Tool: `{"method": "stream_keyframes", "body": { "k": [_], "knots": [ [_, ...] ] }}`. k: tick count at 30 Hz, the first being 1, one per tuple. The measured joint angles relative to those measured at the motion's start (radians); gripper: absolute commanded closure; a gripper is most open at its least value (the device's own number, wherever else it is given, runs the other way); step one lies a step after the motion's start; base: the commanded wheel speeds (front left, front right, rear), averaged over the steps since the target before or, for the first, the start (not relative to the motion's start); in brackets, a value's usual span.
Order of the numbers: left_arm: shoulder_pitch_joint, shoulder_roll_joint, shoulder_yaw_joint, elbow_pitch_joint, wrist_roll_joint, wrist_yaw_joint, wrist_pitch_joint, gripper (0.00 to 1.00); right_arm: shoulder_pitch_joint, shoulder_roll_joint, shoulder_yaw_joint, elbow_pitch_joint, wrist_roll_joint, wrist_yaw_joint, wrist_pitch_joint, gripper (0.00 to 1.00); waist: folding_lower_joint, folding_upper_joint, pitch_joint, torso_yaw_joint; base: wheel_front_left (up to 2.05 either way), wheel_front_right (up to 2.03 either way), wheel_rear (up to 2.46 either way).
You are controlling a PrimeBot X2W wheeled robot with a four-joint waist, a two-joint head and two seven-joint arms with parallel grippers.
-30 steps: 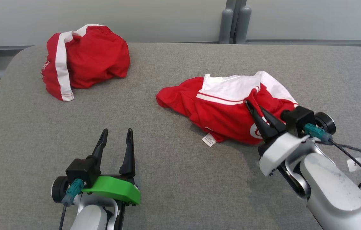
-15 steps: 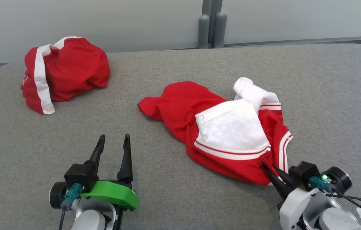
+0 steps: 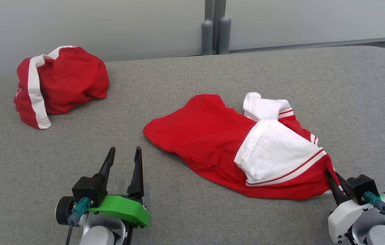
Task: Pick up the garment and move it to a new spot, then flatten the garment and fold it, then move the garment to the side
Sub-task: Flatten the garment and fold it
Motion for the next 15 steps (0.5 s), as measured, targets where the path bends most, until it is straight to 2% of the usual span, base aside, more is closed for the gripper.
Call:
{"method": "stream_keyframes", "body": {
  "k": [9,12,13,14,15],
  "knots": [
    [0.001,-0.002,-0.012,0.030,-0.009,-0.008,0.003,0.00,-0.014,0.063,-0.138,0.060,-0.094,0.000,-0.071,1.00,0.0000,0.0000,-0.001,-0.014,0.00,0.00,0.00],
    [-0.014,-0.003,-0.020,0.046,-0.010,-0.014,0.007,0.00,-0.027,0.075,-0.171,0.072,-0.112,0.000,-0.084,0.72,0.0000,0.0000,0.003,-0.023,0.00,0.00,0.00],
    [-0.021,-0.004,-0.023,0.053,-0.010,-0.015,0.007,0.00,-0.030,0.080,-0.182,0.074,-0.113,0.000,-0.086,0.58,0.0000,0.0000,0.005,-0.026,0.00,0.00,0.00],
    [-0.028,-0.005,-0.026,0.060,-0.011,-0.018,0.008,0.00,-0.033,0.085,-0.191,0.076,-0.113,0.000,-0.090,0.14,0.0000,0.0000,0.007,-0.029,0.00,0.00,0.00],
    [-0.035,-0.006,-0.028,0.069,-0.017,-0.022,0.012,0.00,-0.036,0.089,-0.198,0.076,-0.114,0.000,-0.094,0.00,0.0000,0.0000,0.009,-0.033,0.00,0.00,0.00]
  ]
}}
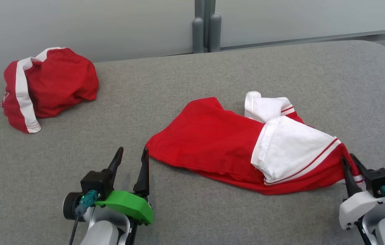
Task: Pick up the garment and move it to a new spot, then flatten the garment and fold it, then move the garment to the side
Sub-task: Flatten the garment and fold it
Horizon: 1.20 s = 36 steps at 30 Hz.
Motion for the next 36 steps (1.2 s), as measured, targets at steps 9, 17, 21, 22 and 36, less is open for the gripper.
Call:
{"method": "stream_keyframes", "body": {
  "k": [9,17,21,22,36],
  "knots": [
    [-0.118,-0.002,-0.027,0.163,-0.019,-0.037,0.072,0.00,-0.008,0.006,-0.088,-0.082,0.003,0.000,-0.015,0.00,0.0000,0.0000,0.016,-0.044,0.00,0.00,0.00],
    [-0.244,0.026,-0.048,0.358,-0.017,-0.067,0.179,0.00,0.010,0.027,-0.105,-0.245,-0.016,0.000,-0.015,0.00,0.0000,0.0000,0.037,-0.099,0.00,0.00,0.00],
    [-0.294,0.037,-0.048,0.430,-0.018,-0.075,0.207,0.00,0.014,0.047,-0.078,-0.307,-0.017,0.000,0.001,0.00,0.0000,0.0000,0.049,-0.123,0.00,0.00,0.00],
    [-0.303,0.038,-0.050,0.447,-0.018,-0.077,0.212,0.00,0.016,0.049,-0.072,-0.317,-0.017,0.000,0.002,0.00,0.0000,0.0000,0.053,-0.127,0.00,0.00,0.00],
    [-0.365,0.028,-0.065,0.574,-0.031,-0.084,0.179,1.00,0.015,0.053,-0.064,-0.386,-0.007,0.000,0.009,0.00,0.0000,0.0000,0.076,-0.125,0.00,0.00,0.00]
  ]
}}
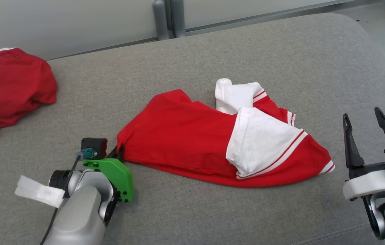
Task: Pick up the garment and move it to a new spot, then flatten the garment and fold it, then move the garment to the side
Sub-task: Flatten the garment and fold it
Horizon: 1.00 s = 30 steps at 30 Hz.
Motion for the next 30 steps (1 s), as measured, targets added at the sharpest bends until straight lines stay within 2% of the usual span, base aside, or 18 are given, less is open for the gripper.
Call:
{"method": "stream_keyframes", "body": {
  "k": [12,19,20,21,22,30],
  "knots": [
    [-0.006,0.086,0.126,0.055,-0.086,0.081,-0.098,1.00,-0.011,0.005,0.002,-0.001,-0.001,0.000,-0.001,0.00,0.0000,0.0000,-0.011,0.089,0.00,0.00,0.00],
    [0.046,0.095,0.152,0.076,-0.123,0.080,-0.119,1.00,-0.024,0.007,0.021,0.009,0.000,0.000,0.009,0.00,0.0000,0.0000,-0.016,0.131,0.00,0.00,0.00],
    [0.053,0.093,0.154,0.075,-0.128,0.079,-0.126,0.80,-0.026,0.006,0.029,0.017,0.003,0.000,0.013,0.00,0.0000,0.0000,-0.017,0.137,0.00,0.00,0.00],
    [0.060,0.090,0.156,0.072,-0.131,0.078,-0.137,0.44,-0.029,0.001,0.039,0.026,0.007,0.000,0.018,0.00,0.0000,0.0000,-0.017,0.142,0.00,0.00,0.00],
    [0.065,0.088,0.160,0.066,-0.132,0.077,-0.148,0.00,-0.035,-0.004,0.046,0.037,0.013,0.000,0.022,0.00,0.0000,0.0000,-0.018,0.147,0.00,0.00,0.00],
    [0.110,0.051,0.195,-0.109,-0.125,0.067,-0.189,0.00,-0.108,-0.065,0.122,0.144,0.088,0.000,0.114,0.00,0.0000,0.0000,-0.028,0.181,0.00,0.00,0.00]
  ]
}}
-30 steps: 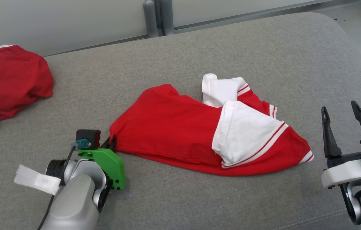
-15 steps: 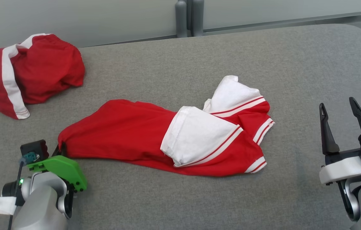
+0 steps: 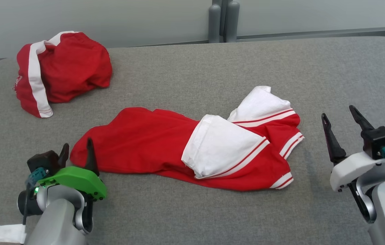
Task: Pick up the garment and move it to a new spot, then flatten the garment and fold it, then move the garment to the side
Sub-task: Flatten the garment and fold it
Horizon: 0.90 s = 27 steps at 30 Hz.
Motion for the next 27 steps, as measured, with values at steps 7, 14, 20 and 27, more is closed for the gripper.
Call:
{"method": "stream_keyframes", "body": {
  "k": [7,14,20,27],
  "knots": [
    [0.103,-0.050,0.011,-0.220,0.060,0.002,-0.001,0.00,-0.114,-0.092,0.140,0.125,0.075,0.000,0.100,0.00,0.0000,0.0000,-0.001,0.043,0.00,0.00,0.00],
    [0.184,-0.089,-0.018,-0.365,0.092,0.006,-0.003,0.00,-0.239,-0.181,0.340,0.257,0.198,0.000,0.195,0.00,0.0000,0.0000,0.009,0.118,0.00,0.00,0.00],
    [0.205,-0.103,-0.049,-0.404,0.098,0.015,-0.003,0.00,-0.335,-0.240,0.486,0.368,0.314,0.000,0.244,0.00,0.0000,0.0000,0.022,0.196,0.00,0.00,0.00],
    [0.207,-0.108,-0.068,-0.456,0.105,0.023,-0.003,0.00,-0.428,-0.277,0.612,0.487,0.426,0.000,0.315,0.00,0.0000,0.0000,0.045,0.277,0.00,0.00,0.00]
  ]
}}
